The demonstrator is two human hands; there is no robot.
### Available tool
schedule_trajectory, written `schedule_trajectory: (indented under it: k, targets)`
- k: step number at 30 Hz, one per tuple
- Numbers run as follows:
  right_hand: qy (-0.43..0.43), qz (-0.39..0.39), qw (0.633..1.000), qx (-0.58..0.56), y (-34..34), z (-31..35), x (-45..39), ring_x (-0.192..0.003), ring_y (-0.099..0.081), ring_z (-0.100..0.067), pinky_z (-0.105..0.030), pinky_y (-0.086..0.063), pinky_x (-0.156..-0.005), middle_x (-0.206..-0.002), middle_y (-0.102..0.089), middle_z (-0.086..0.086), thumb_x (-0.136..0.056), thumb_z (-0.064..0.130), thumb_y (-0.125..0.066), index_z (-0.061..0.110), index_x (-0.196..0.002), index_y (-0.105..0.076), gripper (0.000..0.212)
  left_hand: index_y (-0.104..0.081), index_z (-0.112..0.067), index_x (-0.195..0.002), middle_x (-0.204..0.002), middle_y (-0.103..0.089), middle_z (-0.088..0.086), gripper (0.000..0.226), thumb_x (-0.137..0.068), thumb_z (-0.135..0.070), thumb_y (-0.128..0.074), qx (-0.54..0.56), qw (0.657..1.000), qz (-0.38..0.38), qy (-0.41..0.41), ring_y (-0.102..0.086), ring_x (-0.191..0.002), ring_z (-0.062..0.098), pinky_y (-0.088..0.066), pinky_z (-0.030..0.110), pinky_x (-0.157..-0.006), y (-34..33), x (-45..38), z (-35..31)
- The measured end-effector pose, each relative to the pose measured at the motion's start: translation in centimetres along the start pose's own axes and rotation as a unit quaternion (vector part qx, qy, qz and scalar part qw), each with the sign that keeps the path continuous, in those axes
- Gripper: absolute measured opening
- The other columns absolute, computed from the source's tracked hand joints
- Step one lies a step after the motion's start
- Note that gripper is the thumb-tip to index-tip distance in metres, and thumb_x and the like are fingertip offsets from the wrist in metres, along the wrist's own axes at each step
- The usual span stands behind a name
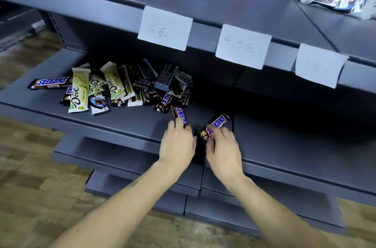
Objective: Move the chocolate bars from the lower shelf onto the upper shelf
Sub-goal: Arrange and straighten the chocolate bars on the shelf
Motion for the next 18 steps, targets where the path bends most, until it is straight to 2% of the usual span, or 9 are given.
schedule_trajectory:
  k: [2,4,5,7,8,10,12,15,18]
  targets:
    - [-0.005,0.011,1.0,0.01,0.6,-1.0,-1.2,-0.124,-0.037,-0.026,-0.042,-0.045,-0.1,-0.144,-0.04,-0.005,-0.085,0.0,-0.05,0.021,-0.143,-0.045,0.062,-0.061,-0.01,-0.116,-0.117,-0.048,0.007,0.032,-0.098,-0.03,-0.044,0.076,0.997,0.001,-0.005,-0.05,-0.102,0.023,-0.047,0.029,-0.08,0.3,0.0,-0.4]
    - [-0.001,0.074,0.996,0.05,0.5,-2.3,-2.2,-0.143,-0.015,-0.03,-0.043,-0.031,-0.114,-0.16,-0.016,-0.004,-0.084,-0.002,-0.049,0.028,-0.148,-0.037,0.071,-0.064,-0.012,-0.113,-0.113,-0.051,0.004,0.025,-0.097,-0.021,-0.047,0.151,0.989,0.001,-0.004,-0.055,-0.097,0.021,-0.044,0.026,-0.076,0.6,0.0,-0.4]
    - [0.003,0.104,0.992,0.073,0.3,-2.9,-2.6,-0.147,-0.006,-0.029,-0.044,-0.024,-0.118,-0.163,-0.008,-0.001,-0.087,0.002,-0.049,0.031,-0.148,-0.036,0.069,-0.065,-0.014,-0.111,-0.112,-0.052,0.002,0.022,-0.094,-0.015,-0.05,0.169,0.986,-0.012,-0.004,-0.055,-0.096,0.021,-0.043,0.025,-0.074,0.8,-0.1,0.0]
    - [0.012,0.122,0.988,0.095,0.5,-3.9,-2.9,-0.149,0.0,-0.027,-0.045,-0.02,-0.119,-0.163,-0.009,0.002,-0.091,0.011,-0.051,0.034,-0.143,-0.04,0.058,-0.064,-0.017,-0.112,-0.119,-0.052,0.0,0.031,-0.085,-0.004,-0.056,0.149,0.988,-0.048,-0.011,-0.049,-0.107,0.02,-0.047,0.029,-0.08,1.2,-0.5,1.1]
    - [0.012,0.115,0.989,0.095,0.8,-4.2,-3.0,-0.149,-0.002,-0.026,-0.044,-0.02,-0.119,-0.162,-0.014,0.002,-0.091,0.014,-0.053,0.032,-0.139,-0.043,0.053,-0.061,-0.019,-0.12,-0.128,-0.049,-0.001,0.043,-0.081,-0.001,-0.058,0.123,0.991,-0.044,-0.019,-0.044,-0.116,0.021,-0.047,0.033,-0.089,1.1,-0.9,1.7]
    - [0.003,0.1,0.992,0.083,1.2,-4.6,-3.0,-0.148,-0.01,-0.026,-0.043,-0.024,-0.118,-0.156,-0.031,0.003,-0.09,0.018,-0.057,0.028,-0.133,-0.048,0.045,-0.045,-0.022,-0.139,-0.149,-0.035,-0.004,0.064,-0.081,0.0,-0.057,0.078,0.996,0.007,-0.037,-0.026,-0.137,0.021,-0.037,0.037,-0.106,0.4,-1.6,2.8]
    - [-0.009,0.079,0.994,0.07,1.7,-4.8,-2.9,-0.139,-0.028,-0.028,-0.042,-0.034,-0.111,-0.14,-0.048,0.004,-0.088,0.023,-0.064,0.024,-0.129,-0.052,0.042,-0.035,-0.025,-0.146,-0.154,-0.027,-0.007,0.07,-0.084,0.0,-0.053,0.057,0.995,0.054,-0.054,-0.016,-0.143,0.021,-0.032,0.038,-0.109,-0.2,-2.1,3.4]
    - [-0.05,0.05,0.994,0.084,2.3,-5.4,-3.0,-0.119,-0.04,-0.026,-0.036,-0.041,-0.1,-0.124,-0.053,0.001,-0.085,0.038,-0.07,0.02,-0.132,-0.053,0.052,-0.039,-0.027,-0.144,-0.14,-0.037,-0.001,0.063,-0.088,-0.005,-0.055,0.008,0.996,0.051,-0.077,-0.028,-0.129,0.025,-0.037,0.036,-0.102,0.0,-2.3,3.6]
    - [-0.075,0.064,0.991,0.091,2.1,-6.5,-3.1,-0.115,-0.042,-0.027,-0.023,-0.031,-0.094,-0.123,-0.054,-0.003,-0.085,0.042,-0.069,0.02,-0.129,-0.058,0.051,-0.049,-0.029,-0.135,-0.124,-0.04,0.0,0.048,-0.09,-0.015,-0.059,-0.015,0.993,0.084,-0.085,-0.035,-0.115,0.022,-0.041,0.035,-0.095,0.3,-2.4,3.7]
Point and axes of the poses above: each hand's wrist, its own x-axis away from the middle knuckle, its own y-axis out of the back of the hand, z = x × y, the point moved 5 cm from there along -x, towards the middle knuckle
